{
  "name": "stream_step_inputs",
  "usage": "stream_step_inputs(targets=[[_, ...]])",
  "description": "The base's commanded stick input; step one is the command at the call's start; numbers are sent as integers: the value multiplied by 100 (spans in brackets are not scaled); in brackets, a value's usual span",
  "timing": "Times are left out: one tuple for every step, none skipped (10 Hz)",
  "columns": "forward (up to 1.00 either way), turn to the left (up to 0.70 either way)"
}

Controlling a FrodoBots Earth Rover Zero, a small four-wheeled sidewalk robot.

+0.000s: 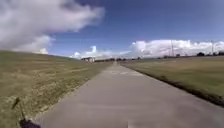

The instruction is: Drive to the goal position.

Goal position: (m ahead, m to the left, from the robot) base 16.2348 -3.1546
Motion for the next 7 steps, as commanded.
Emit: stream_step_inputs(targets=[[70,0],[70,0],[70,0],[70,0],[70,0],[70,0],[70,-9]])
